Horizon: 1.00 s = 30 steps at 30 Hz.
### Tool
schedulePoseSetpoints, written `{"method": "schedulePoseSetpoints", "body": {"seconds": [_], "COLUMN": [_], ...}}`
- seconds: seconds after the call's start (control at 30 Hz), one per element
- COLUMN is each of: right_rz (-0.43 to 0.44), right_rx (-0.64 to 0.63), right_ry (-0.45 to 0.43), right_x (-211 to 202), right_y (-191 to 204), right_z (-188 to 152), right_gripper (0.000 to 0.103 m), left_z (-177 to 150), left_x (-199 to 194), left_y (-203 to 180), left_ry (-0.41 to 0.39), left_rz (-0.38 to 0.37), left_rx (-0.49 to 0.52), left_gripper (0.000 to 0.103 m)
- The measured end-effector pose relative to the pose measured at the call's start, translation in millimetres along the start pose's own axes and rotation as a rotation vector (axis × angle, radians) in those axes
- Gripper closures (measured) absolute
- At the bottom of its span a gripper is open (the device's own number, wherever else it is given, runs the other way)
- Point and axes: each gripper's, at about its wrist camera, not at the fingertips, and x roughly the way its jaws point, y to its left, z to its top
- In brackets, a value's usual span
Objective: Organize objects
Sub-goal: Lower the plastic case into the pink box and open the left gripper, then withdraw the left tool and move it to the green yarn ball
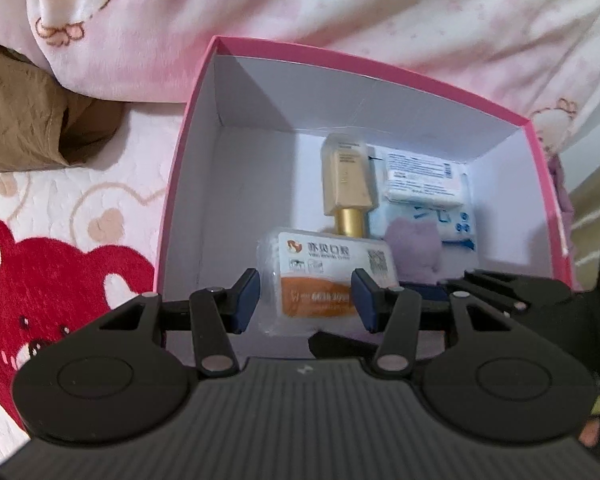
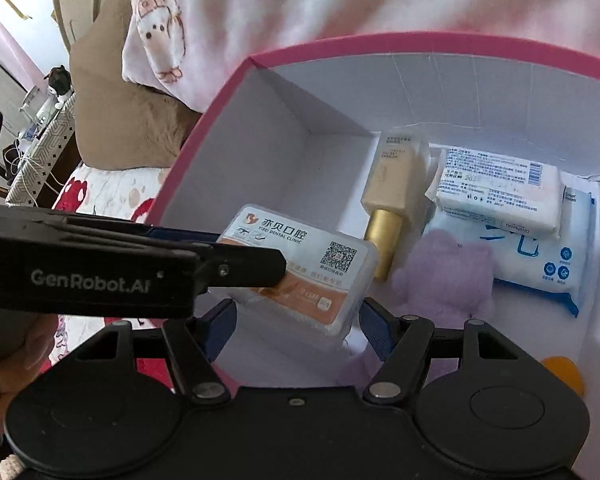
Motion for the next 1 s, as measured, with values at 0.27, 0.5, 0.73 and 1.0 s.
{"method": "schedulePoseSetpoints", "body": {"seconds": [0.27,0.5,0.73,1.0], "right_rz": [-0.008,-0.081,-0.187,-0.257], "right_rx": [0.031,-0.065,-0.198,-0.282], "right_ry": [-0.002,-0.071,-0.124,-0.209], "right_x": [-1.0,-37.0,-106.3,-183.7], "right_y": [-5.8,13.8,54.1,100.8], "right_z": [0.5,-8.7,-24.2,-47.3], "right_gripper": [0.030,0.030,0.030,0.026], "left_z": [-9.0,-12.2,-15.8,-41.2], "left_x": [2.0,-41.4,-107.2,-177.6], "left_y": [-5.8,-18.0,-35.7,-43.2], "left_ry": [-0.016,-0.106,-0.153,-0.122], "left_rz": [0.042,0.060,0.029,-0.006], "left_rx": [-0.014,0.073,0.165,0.227], "left_gripper": [0.056,0.053,0.050,0.046]}}
